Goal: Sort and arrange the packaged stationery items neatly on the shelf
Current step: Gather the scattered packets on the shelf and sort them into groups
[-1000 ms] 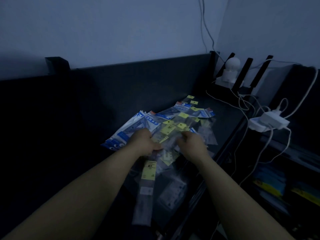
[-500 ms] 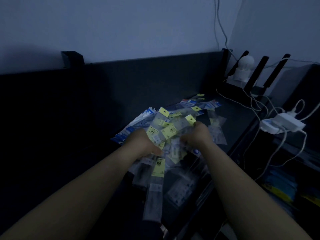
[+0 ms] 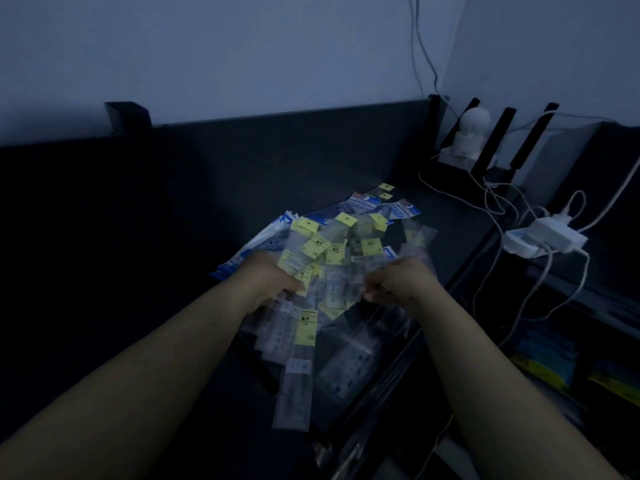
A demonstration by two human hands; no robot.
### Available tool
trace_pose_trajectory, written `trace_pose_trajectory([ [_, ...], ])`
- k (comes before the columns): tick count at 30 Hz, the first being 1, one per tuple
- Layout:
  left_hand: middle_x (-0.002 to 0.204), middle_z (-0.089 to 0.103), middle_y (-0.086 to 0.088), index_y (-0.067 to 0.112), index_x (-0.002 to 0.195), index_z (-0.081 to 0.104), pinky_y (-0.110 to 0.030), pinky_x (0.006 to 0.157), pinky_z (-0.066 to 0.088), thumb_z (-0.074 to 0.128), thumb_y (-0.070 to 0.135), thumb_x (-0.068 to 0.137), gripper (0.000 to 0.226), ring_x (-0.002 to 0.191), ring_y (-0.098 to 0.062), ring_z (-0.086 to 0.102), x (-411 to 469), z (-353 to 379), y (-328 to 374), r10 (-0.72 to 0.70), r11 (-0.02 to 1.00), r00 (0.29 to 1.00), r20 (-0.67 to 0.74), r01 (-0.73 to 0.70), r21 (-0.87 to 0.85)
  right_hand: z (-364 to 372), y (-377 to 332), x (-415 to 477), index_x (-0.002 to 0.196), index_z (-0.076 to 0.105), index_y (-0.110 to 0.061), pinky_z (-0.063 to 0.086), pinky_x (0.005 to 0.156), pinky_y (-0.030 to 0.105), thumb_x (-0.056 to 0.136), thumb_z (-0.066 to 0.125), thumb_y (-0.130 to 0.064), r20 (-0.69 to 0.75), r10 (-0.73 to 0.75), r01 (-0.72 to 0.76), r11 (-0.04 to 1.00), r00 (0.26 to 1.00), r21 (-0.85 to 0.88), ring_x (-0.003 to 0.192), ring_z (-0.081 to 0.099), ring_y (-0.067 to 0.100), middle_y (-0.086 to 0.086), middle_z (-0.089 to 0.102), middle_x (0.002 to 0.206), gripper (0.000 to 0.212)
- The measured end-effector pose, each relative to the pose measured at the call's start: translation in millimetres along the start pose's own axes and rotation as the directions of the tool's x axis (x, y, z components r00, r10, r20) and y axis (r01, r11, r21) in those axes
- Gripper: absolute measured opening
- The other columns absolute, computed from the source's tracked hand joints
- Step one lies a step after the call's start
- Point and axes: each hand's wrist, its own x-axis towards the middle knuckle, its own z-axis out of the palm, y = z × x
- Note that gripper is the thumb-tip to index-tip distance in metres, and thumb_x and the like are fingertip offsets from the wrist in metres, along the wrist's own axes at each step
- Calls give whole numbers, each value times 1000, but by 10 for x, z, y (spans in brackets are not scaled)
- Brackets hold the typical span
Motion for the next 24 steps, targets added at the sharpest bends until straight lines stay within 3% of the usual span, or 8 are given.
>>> trace_pose_trajectory([
  [4,87,67,-12,1,95,65,-30,60,57,70,6,84,13,70,-22,64,-63,74,-23,-55,988,995,86,67,-140,72,98,-159,79,50,9,57,52,36,82,63,11,94,25,-24,1000,995,-10,49,62,28,29,61,74,14],
  [7,94,70,-14,1,97,68,-39,77,56,70,5,84,14,83,-28,67,-70,124,-57,-30,990,997,72,39,-133,160,186,-229,81,53,4,55,47,29,84,62,8,128,-35,34,999,991,7,53,61,26,24,62,73,10],
  [10,94,69,-14,1,96,67,-35,71,56,68,0,85,11,78,-25,65,-132,134,-57,4,981,996,91,14,-196,255,226,-285,75,54,2,57,52,29,89,56,6,166,-72,58,995,983,87,62,61,26,20,60,70,15],
  [14,98,70,-13,7,95,66,-47,88,53,65,0,87,11,85,-26,65,-238,102,-37,41,957,994,100,-11,-291,324,205,-383,90,53,5,59,57,31,89,55,8,189,-95,53,975,977,217,63,62,26,25,55,82,3],
  [16,97,70,-12,7,100,66,-46,89,54,65,0,87,14,84,-25,65,-286,70,-15,72,943,992,102,-34,-332,360,183,-445,100,53,7,59,58,33,88,56,9,187,-125,71,960,974,272,65,61,28,26,54,88,13],
  [19,89,69,-9,9,89,66,-39,79,56,65,0,87,9,76,-20,65,-385,-5,19,125,930,987,100,-81,-359,438,167,-520,116,49,15,60,64,39,86,60,6,147,-160,125,967,976,224,60,64,26,28,60,93,33],
  [21,90,69,-9,10,86,65,-34,72,57,65,-1,87,11,74,-19,65,-459,-70,21,154,927,985,77,-117,-357,496,153,-574,109,56,9,57,80,52,85,65,0,87,-187,174,974,978,145,74,66,32,26,66,96,28],
  [24,99,69,-12,8,97,65,-37,76,56,65,-1,87,14,82,-23,65,-571,-175,-15,186,921,982,27,-165,-354,563,150,-664,82,59,-9,55,85,49,85,65,-5,59,-243,239,968,968,71,76,65,28,10,67,79,8],
])
